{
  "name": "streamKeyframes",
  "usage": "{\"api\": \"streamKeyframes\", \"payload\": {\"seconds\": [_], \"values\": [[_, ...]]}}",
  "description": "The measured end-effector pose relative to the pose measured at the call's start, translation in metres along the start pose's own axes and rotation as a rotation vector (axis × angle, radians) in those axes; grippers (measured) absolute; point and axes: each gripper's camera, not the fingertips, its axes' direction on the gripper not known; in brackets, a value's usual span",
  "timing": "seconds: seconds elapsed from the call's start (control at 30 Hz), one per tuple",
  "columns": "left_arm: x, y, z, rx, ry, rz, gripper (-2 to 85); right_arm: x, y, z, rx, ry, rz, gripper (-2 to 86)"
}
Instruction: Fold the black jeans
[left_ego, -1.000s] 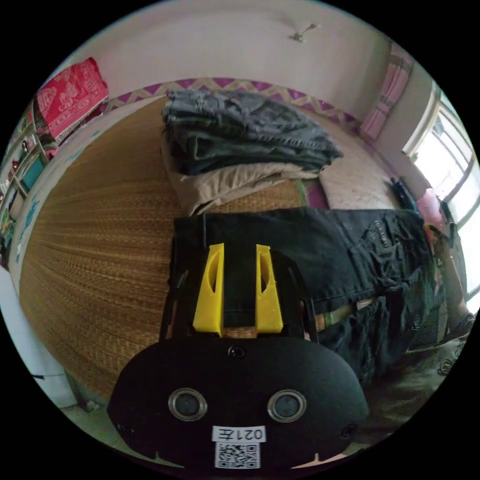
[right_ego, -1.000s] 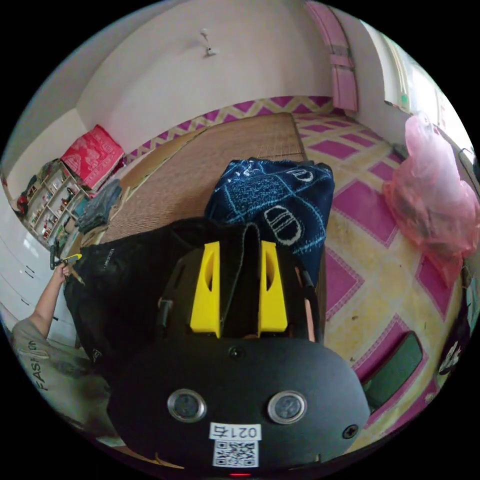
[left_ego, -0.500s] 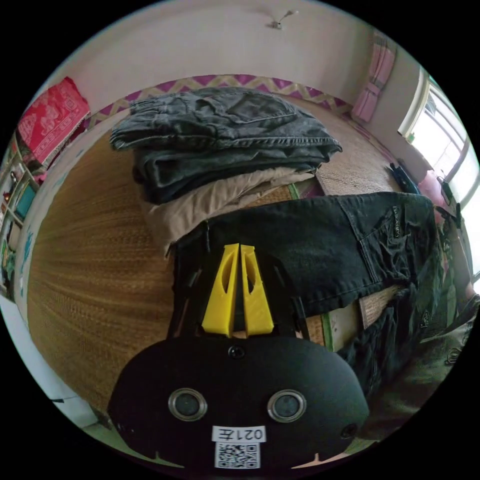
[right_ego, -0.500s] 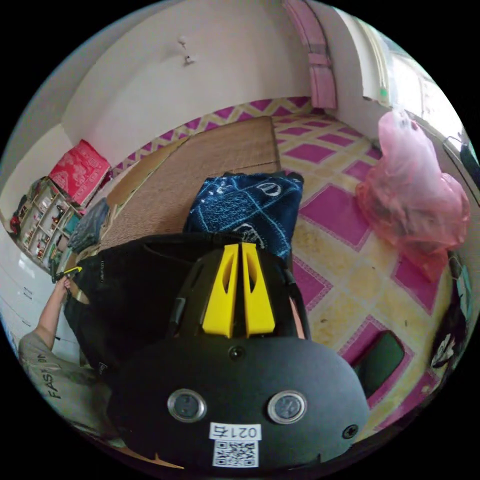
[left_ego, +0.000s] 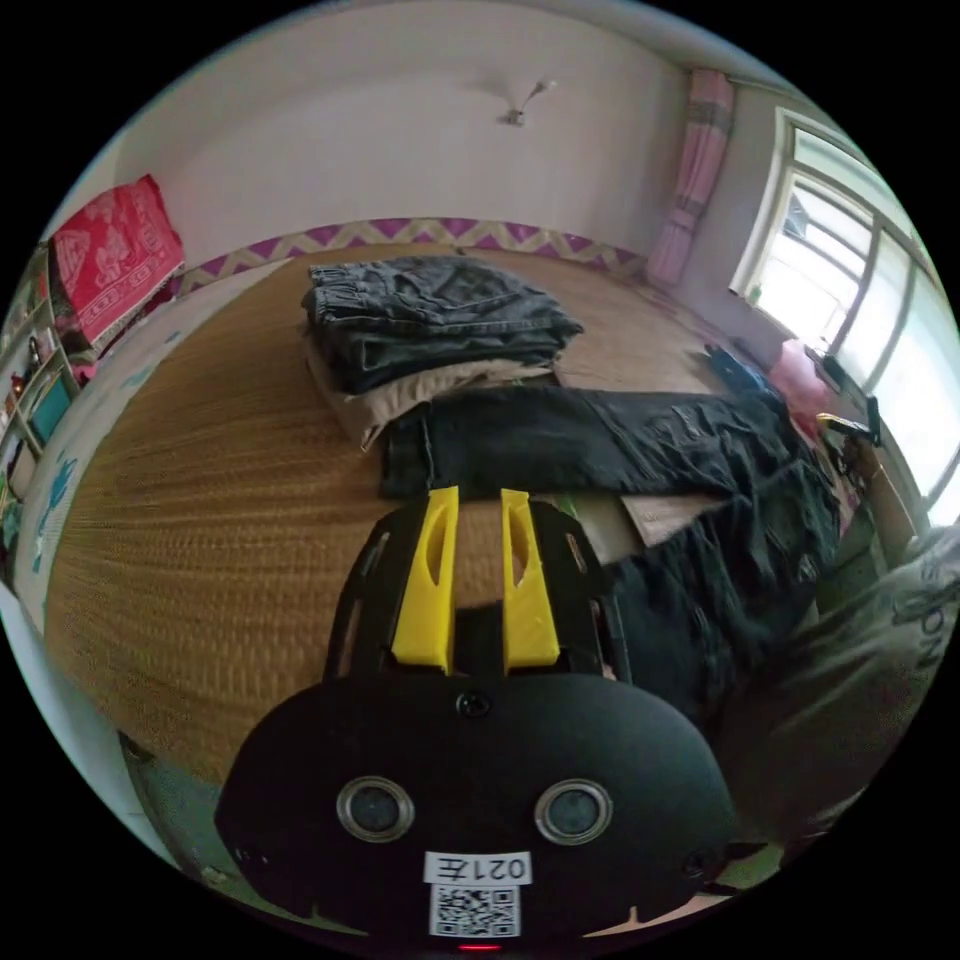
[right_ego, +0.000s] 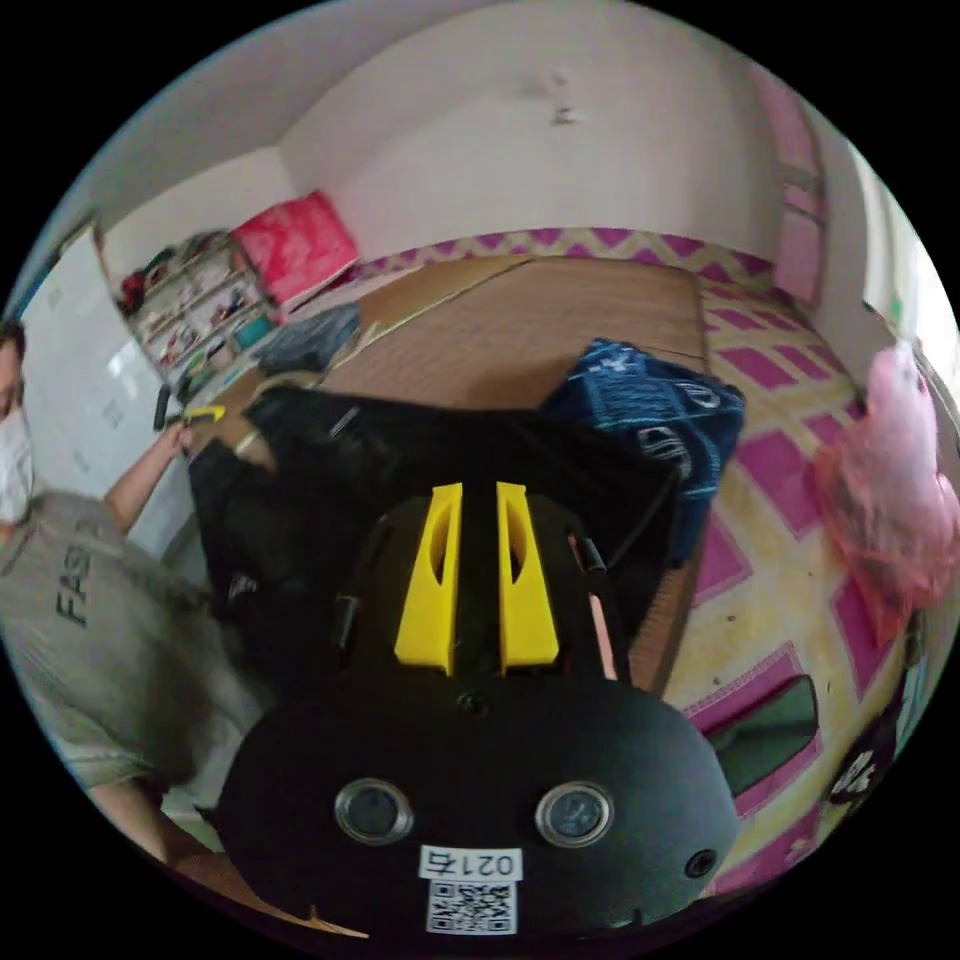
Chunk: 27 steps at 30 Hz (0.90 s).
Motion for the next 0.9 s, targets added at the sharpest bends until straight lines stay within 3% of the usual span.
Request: {"api": "streamKeyframes", "payload": {"seconds": [0.13,0.23,0.47,0.6,0.9], "values": [[0.014,0.063,-0.036,0.07,-0.006,-0.121,6.5,-0.044,0.047,-0.002,0.013,0.008,0.024,7.0],[0.012,0.121,-0.056,0.118,-0.052,-0.37,6.3,-0.064,0.086,-0.008,0.04,0.101,0.115,6.7],[-0.007,0.207,-0.08,0.257,-0.029,-0.759,7.9,-0.06,0.154,-0.039,0.17,0.36,0.564,10.7],[-0.031,0.213,-0.07,0.299,0.083,-0.858,7.7,-0.032,0.187,-0.053,0.284,0.296,0.783,10.5],[-0.051,0.215,-0.07,0.302,0.077,-0.923,7.6,0.008,0.242,-0.06,0.344,0.087,1.019,10.9]]}}
